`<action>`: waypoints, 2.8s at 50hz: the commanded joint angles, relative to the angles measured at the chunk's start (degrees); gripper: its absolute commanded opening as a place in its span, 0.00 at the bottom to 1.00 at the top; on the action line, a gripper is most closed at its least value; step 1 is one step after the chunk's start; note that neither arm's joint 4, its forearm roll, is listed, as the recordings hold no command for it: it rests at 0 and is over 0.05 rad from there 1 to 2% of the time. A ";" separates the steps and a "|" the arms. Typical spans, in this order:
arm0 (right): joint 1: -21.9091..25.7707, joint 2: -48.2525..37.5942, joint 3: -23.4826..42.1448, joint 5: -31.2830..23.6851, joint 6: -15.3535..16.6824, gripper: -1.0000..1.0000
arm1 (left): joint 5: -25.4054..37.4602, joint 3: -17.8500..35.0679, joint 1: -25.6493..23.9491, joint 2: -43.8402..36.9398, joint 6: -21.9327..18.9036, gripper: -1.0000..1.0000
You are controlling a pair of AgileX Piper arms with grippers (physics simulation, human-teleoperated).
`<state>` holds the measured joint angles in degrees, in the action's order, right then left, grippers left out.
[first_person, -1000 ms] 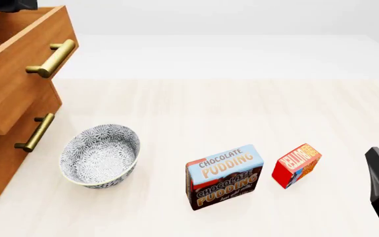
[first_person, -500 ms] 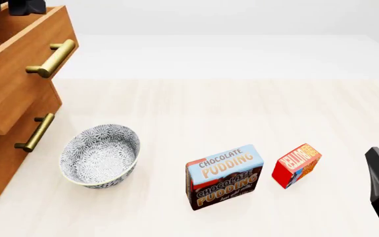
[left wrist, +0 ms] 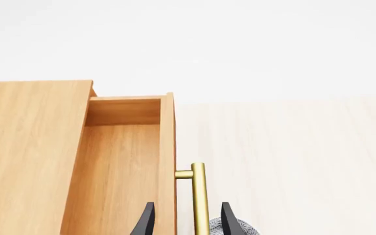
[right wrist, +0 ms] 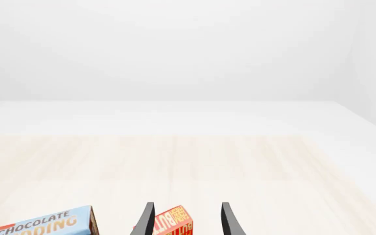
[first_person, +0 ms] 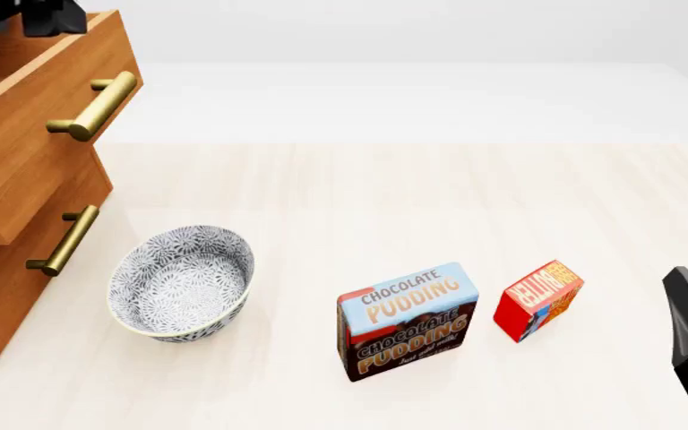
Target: Put the butter at the back in the top drawer of the cabinet and close it.
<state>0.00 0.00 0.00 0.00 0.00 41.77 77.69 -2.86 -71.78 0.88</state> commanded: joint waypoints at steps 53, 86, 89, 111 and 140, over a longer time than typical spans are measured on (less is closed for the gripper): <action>0.00 0.00 0.00 0.00 0.00 1.00 | -4.75 -5.22 0.61 -2.39 1.27 1.00; 0.00 0.00 0.00 0.00 0.00 1.00 | -6.27 -6.39 1.08 -4.14 1.90 1.00; 0.00 0.00 0.00 0.00 0.00 1.00 | -6.32 -6.48 1.08 -4.16 1.86 1.00; 0.00 0.00 0.00 0.00 0.00 1.00 | -6.38 -7.40 0.60 -3.93 1.83 1.00; 0.00 0.00 0.00 0.00 0.00 1.00 | -5.98 -7.27 -1.51 -3.44 2.32 1.00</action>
<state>0.00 0.00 0.00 0.00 0.00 35.56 70.29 -3.54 -75.33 3.33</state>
